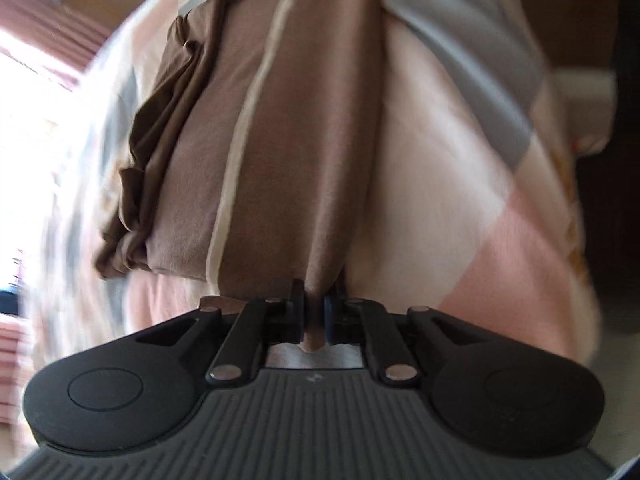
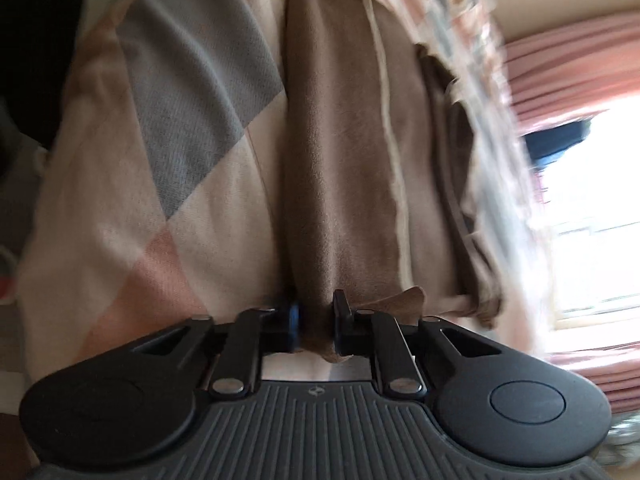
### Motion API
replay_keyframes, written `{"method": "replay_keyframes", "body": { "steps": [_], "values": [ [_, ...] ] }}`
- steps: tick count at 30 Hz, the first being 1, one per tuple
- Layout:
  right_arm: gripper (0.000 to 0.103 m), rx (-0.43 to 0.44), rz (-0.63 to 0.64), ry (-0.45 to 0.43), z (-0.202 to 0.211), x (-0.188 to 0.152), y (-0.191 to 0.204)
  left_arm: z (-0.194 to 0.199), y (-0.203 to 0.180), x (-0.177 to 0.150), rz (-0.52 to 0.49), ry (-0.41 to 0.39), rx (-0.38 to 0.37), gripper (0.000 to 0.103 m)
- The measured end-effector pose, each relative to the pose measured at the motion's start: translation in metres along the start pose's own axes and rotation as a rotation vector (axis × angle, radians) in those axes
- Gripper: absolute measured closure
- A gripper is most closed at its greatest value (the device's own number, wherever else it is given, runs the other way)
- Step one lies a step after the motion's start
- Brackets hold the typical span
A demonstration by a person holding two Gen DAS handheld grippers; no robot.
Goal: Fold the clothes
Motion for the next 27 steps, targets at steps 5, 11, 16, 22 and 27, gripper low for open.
{"method": "replay_keyframes", "body": {
  "steps": [5, 11, 16, 22, 27],
  "values": [
    [0.095, 0.522, -0.363, 0.022, 0.016, -0.005, -0.092, 0.015, 0.102, 0.003, 0.239, -0.048, -0.289, 0.096],
    [0.094, 0.714, -0.750, -0.032, -0.032, -0.031, -0.249, -0.041, 0.240, 0.013, 0.608, -0.104, -0.445, 0.096],
    [0.091, 0.769, -0.944, -0.040, -0.117, -0.042, -0.303, -0.110, 0.286, 0.006, 0.957, -0.121, -0.612, 0.091],
    [0.072, 0.906, -1.215, -0.125, -0.155, -0.059, -0.304, -0.123, 0.288, -0.009, 1.235, -0.179, -0.708, 0.092],
    [0.090, 0.869, -1.281, -0.180, -0.140, -0.063, -0.316, -0.114, 0.305, 0.000, 1.191, -0.166, -0.633, 0.097]
  ]
}}
Point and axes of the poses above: each gripper's, at about its wrist camera, not at the fingertips, and z roughly against the way its jaws point, y to its left, x to its top, the point moved 8 cm from there along -z, roughly the way its jaws point, and after that the axes turned 11 degrees about y, right-handed, at the moved point
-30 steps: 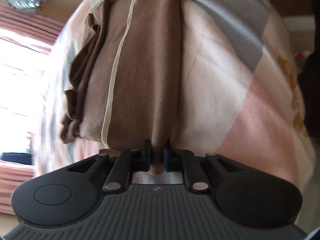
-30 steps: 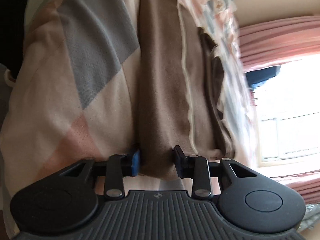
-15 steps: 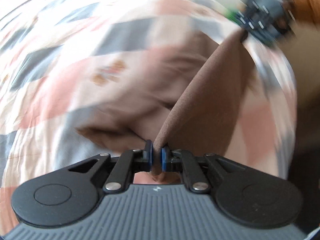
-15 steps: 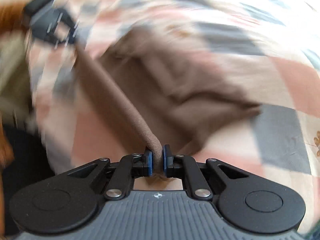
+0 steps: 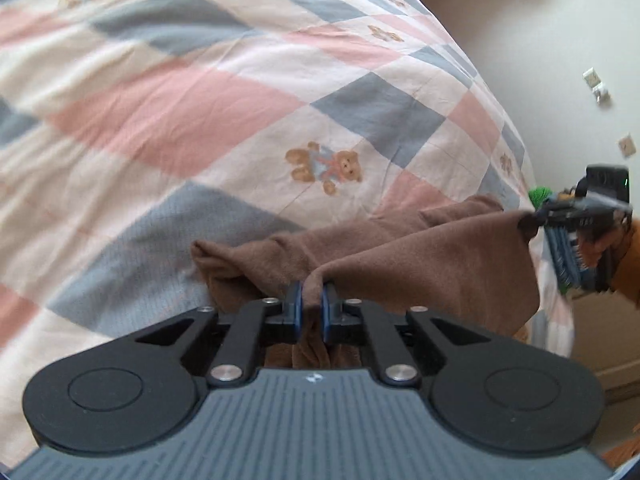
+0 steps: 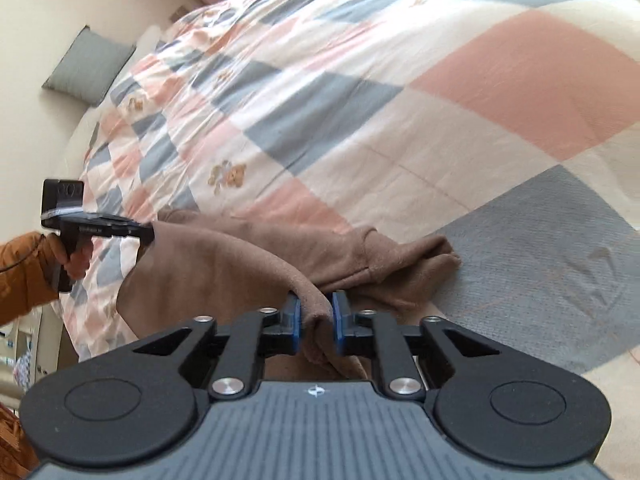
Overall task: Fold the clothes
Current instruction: 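Lower the folded shirt onto the duvet and open both grippers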
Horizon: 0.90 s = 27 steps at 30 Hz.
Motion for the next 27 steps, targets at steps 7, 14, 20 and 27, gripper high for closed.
{"method": "replay_keyframes", "body": {
  "steps": [7, 14, 20, 27],
  "values": [
    [0.090, -0.010, -0.068, -0.021, -0.005, 0.037, -0.018, -0.010, 0.026, 0.018, 0.029, 0.027, 0.097, 0.094],
    [0.063, -0.080, -0.244, -0.005, -0.033, 0.043, -0.045, 0.000, 0.044, 0.026, 0.106, -0.027, 0.272, 0.071],
    [0.043, -0.449, -0.290, -0.271, 0.024, 0.031, -0.031, 0.041, 0.017, 0.019, 0.095, -0.144, 0.411, 0.074],
    [0.052, -0.557, 0.065, -0.315, -0.044, 0.027, 0.034, -0.030, -0.015, 0.009, -0.032, -0.102, 0.459, 0.071]
  ]
}}
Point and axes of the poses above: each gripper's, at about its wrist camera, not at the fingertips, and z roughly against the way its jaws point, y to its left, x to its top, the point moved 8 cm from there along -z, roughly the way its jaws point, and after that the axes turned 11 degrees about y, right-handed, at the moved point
